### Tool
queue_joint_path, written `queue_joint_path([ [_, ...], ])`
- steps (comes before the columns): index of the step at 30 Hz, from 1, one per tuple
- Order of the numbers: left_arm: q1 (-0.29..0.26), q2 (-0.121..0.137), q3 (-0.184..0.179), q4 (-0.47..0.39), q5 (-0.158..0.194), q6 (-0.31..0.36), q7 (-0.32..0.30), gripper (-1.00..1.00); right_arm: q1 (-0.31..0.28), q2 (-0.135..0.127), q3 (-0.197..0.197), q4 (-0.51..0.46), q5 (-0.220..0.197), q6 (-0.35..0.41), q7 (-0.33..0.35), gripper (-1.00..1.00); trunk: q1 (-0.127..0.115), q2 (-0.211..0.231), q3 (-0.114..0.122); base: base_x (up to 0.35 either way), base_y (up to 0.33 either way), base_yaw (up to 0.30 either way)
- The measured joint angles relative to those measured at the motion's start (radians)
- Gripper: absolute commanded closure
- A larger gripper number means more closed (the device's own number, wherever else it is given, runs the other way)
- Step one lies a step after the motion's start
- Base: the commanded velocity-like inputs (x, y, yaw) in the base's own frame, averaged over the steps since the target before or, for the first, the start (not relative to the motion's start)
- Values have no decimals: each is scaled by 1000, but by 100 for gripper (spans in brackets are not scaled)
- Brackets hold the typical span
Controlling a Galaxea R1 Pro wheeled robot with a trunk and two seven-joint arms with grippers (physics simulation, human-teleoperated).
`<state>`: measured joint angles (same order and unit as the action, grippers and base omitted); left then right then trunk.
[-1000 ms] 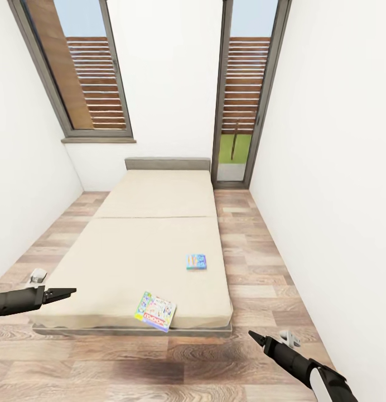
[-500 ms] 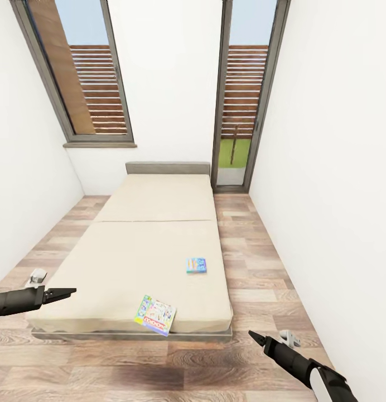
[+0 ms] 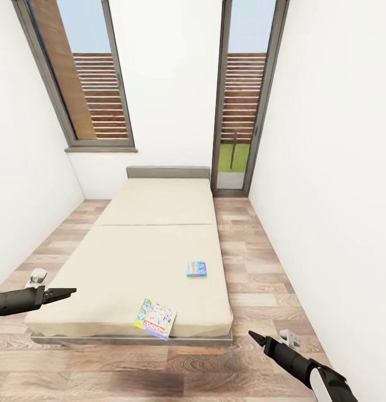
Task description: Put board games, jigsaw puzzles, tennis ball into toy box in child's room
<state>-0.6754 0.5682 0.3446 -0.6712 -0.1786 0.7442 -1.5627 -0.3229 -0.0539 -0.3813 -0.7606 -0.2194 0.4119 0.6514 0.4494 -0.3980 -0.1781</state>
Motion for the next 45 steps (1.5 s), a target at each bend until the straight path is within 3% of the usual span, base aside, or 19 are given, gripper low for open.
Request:
queue_joint_path([
  [19, 0, 0, 0, 0, -1, 0, 0, -100, 0, 0, 0, 0, -1, 0, 0, -100, 0, 0, 31, 0, 68, 0],
  [45, 0, -2, -1, 0, -1, 2, 0, -100, 0, 0, 2, 0, -1, 0, 0, -100, 0, 0, 73, 0, 260, 0],
])
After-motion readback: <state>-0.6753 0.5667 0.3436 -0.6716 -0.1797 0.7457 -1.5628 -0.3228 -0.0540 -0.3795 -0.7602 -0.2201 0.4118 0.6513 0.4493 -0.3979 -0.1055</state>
